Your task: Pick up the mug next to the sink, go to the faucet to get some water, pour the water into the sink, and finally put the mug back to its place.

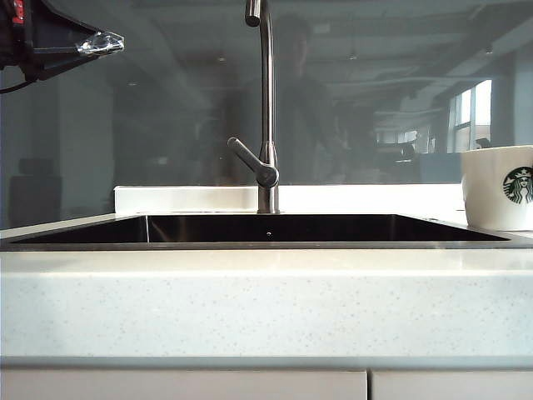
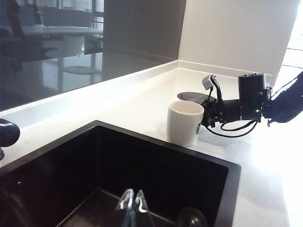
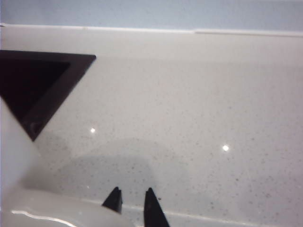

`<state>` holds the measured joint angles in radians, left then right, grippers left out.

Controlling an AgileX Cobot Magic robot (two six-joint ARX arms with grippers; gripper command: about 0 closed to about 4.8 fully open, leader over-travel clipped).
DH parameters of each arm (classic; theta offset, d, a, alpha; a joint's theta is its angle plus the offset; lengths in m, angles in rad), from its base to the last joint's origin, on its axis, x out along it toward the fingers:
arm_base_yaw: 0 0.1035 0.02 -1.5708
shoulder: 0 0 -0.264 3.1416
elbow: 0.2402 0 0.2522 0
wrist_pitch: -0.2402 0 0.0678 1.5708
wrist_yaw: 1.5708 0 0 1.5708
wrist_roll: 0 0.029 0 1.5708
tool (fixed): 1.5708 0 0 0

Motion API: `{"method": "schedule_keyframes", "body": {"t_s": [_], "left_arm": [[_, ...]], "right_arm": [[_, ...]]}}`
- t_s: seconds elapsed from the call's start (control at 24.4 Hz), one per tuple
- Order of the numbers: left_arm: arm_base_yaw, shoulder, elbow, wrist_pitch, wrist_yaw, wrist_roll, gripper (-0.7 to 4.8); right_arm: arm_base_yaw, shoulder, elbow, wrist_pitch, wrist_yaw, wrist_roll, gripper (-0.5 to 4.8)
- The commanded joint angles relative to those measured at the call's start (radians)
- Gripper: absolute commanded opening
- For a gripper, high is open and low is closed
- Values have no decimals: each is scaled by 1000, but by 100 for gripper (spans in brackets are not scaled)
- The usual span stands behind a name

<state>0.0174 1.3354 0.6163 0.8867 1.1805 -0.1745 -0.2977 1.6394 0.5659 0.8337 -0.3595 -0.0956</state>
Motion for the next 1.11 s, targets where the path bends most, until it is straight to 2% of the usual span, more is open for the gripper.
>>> {"method": "schedule_keyframes", "body": {"t_s": [0.04,0.12,0.25,0.33,0.49,0.61,0.74,0.82,0.86,0.94,1.11], "left_arm": [[0,-5,3,13,-17,-2,-5],[0,-5,3,13,-17,-2,-5],[0,-5,3,13,-19,0,-5],[0,-5,3,11,-47,6,-5],[3,-3,3,-8,-70,75,-5],[3,20,3,-8,-89,95,-5],[2,45,3,-8,-89,97,-5],[2,70,3,-6,-122,114,-5],[2,73,3,-8,-131,131,-5],[3,85,3,-1,-130,164,-5],[3,91,3,-2,-126,167,-5]], "right_arm": [[0,2,0,17,2,-10,28],[0,2,0,34,1,-9,-4],[6,2,0,79,1,21,-4],[11,1,0,114,1,89,-4],[49,-6,10,188,1,247,-4],[116,-11,73,124,2,306,-4],[204,-11,179,-13,3,316,-4],[317,4,370,-263,24,291,-4],[352,19,441,-328,45,277,-4],[409,56,563,-408,78,269,-4],[498,157,790,-496,90,248,-4]]}}
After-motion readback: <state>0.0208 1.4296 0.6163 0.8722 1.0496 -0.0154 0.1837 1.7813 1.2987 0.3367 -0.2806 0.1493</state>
